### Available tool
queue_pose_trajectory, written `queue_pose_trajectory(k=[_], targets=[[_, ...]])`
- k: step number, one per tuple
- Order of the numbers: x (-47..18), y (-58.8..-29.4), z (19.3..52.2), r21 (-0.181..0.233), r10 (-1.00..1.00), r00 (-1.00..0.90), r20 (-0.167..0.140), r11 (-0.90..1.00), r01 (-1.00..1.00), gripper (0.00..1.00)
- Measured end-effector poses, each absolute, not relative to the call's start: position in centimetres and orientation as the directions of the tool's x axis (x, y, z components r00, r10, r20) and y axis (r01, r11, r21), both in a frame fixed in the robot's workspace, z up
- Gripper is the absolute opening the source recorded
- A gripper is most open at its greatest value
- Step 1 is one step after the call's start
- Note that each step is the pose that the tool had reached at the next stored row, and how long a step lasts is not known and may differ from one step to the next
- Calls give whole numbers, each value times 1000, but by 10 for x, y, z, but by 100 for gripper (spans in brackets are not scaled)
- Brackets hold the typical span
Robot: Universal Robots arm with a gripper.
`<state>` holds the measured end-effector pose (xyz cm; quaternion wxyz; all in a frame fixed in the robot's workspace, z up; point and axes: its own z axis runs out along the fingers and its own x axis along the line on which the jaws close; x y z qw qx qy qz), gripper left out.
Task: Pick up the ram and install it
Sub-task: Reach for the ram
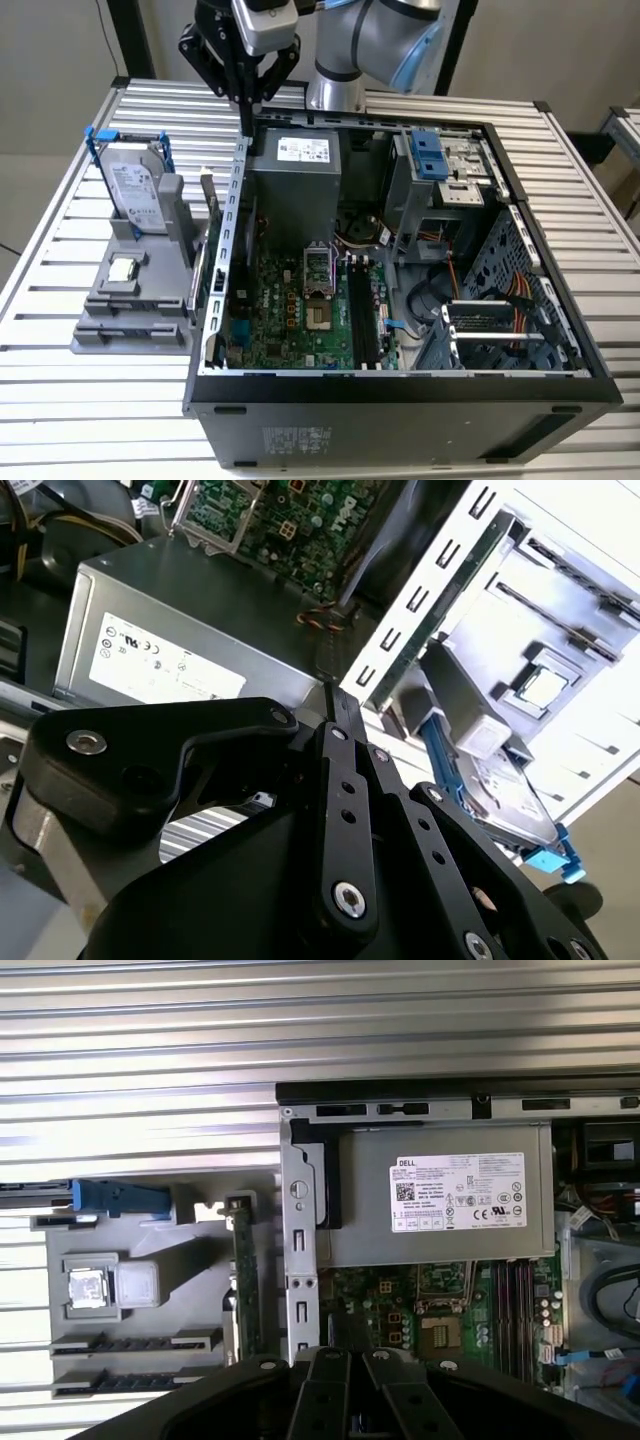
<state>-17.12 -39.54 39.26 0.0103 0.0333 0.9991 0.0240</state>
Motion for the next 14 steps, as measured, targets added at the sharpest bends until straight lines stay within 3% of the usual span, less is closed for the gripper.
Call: queue_pose_trajectory(k=[14], targets=[[-181,-395,393,49,66,-998,-19,997,65,0]])
